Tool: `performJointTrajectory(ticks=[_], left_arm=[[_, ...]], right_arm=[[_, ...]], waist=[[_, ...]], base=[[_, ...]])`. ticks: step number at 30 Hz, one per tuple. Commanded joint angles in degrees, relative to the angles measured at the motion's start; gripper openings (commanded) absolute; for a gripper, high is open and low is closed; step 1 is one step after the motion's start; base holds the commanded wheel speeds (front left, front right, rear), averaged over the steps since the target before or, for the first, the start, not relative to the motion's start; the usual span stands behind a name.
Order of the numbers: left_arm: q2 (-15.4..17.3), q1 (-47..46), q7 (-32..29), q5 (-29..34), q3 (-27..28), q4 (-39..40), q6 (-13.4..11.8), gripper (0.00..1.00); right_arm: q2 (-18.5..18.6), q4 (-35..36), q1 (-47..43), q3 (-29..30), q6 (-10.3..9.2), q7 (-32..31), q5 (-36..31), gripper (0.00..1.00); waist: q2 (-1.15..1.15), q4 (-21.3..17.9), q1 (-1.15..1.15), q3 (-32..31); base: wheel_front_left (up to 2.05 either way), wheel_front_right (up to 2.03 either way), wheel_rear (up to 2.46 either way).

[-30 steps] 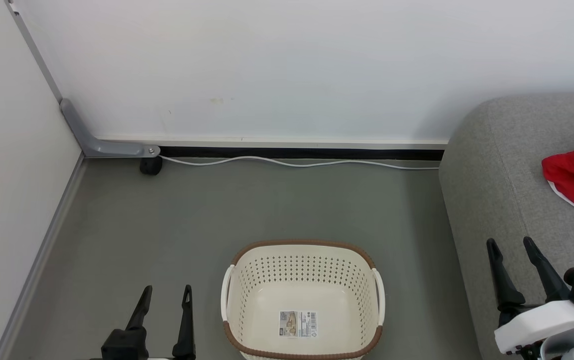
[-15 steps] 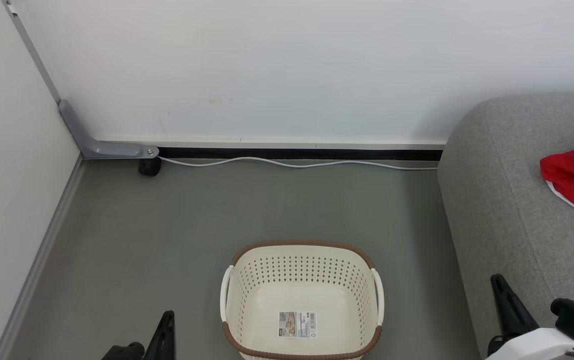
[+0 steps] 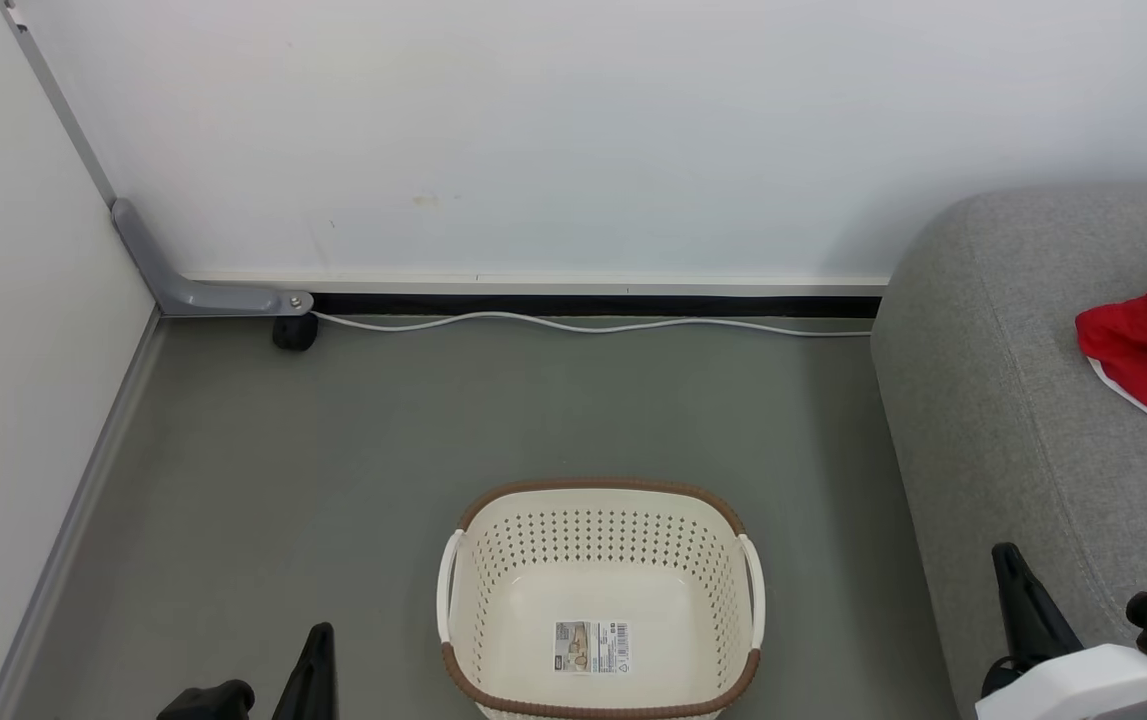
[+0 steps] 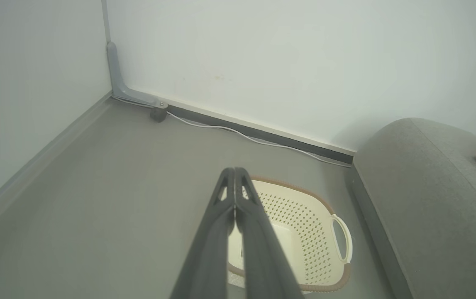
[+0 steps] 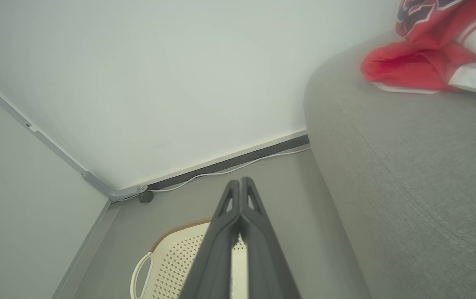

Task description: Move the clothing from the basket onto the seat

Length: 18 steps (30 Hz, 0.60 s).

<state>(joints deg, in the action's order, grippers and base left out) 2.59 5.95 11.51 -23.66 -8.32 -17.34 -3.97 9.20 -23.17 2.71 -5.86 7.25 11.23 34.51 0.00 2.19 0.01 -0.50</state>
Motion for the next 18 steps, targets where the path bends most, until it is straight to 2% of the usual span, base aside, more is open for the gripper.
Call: performJointTrajectory(ticks=[1, 18], left_arm=[[0.4, -2.8, -0.3, -1.8, 1.0, 1.5, 0.8, 0.00], [0.6, -4.3, -3.0, -13.2, 2.9, 1.9, 2.6, 0.00]], right_arm=[[0.6, 1.7, 2.0, 0.6, 0.04, -0.5, 1.6, 0.00], [-0.6, 2.9, 2.3, 2.6, 0.08, -3.3, 10.9, 0.00]], waist=[[0.00, 0.0, -0.01, 0.0], [0.00, -0.4, -0.01, 0.1]], base=[[0.00, 0.00, 0.00], [0.00, 0.00, 0.00]])
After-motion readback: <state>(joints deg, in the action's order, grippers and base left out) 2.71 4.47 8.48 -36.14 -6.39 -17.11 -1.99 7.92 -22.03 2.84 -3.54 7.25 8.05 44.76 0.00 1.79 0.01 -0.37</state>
